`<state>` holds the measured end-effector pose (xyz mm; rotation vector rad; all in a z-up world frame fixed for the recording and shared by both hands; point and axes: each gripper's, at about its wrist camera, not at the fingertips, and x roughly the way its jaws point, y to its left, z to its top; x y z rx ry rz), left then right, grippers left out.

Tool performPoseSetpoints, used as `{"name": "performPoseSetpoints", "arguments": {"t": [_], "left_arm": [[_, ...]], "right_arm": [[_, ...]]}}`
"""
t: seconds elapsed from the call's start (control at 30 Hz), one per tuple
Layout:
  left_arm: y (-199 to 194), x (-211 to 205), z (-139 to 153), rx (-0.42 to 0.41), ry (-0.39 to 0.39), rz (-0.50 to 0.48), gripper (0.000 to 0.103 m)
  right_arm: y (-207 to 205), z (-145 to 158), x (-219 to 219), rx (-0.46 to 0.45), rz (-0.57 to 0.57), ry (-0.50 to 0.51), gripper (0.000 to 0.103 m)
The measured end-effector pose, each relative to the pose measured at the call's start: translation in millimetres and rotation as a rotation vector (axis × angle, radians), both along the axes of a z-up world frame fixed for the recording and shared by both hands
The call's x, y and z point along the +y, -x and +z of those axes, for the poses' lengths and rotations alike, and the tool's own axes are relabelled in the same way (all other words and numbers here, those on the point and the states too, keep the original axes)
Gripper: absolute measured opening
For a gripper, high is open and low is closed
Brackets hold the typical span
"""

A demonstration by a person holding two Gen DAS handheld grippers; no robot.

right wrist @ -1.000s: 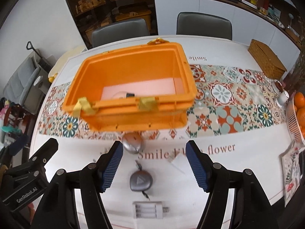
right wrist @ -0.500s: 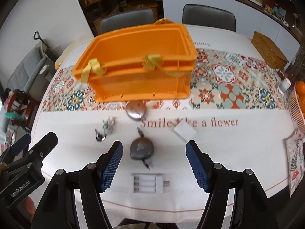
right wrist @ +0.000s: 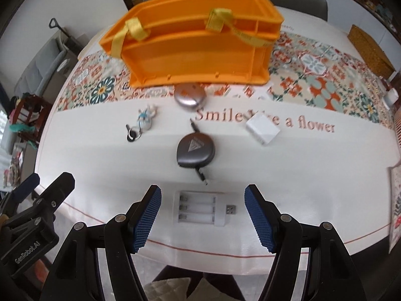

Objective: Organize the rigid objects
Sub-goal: 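Move both open tools back toward the remaining items on the table, then grasp the white battery charger with the right tool while the left tool grasps the black cable reel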

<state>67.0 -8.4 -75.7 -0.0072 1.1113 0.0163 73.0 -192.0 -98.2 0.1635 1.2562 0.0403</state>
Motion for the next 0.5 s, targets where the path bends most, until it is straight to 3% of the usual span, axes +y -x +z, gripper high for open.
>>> {"name": "performPoseSetpoints", "arguments": {"t": [0.5], "left_arm": [[-4,3,-49,0.096,-0.062,-0.004,0.103]], "right_arm": [[-10,-59,13,0.130,0.030,-0.005,0.069]]}}
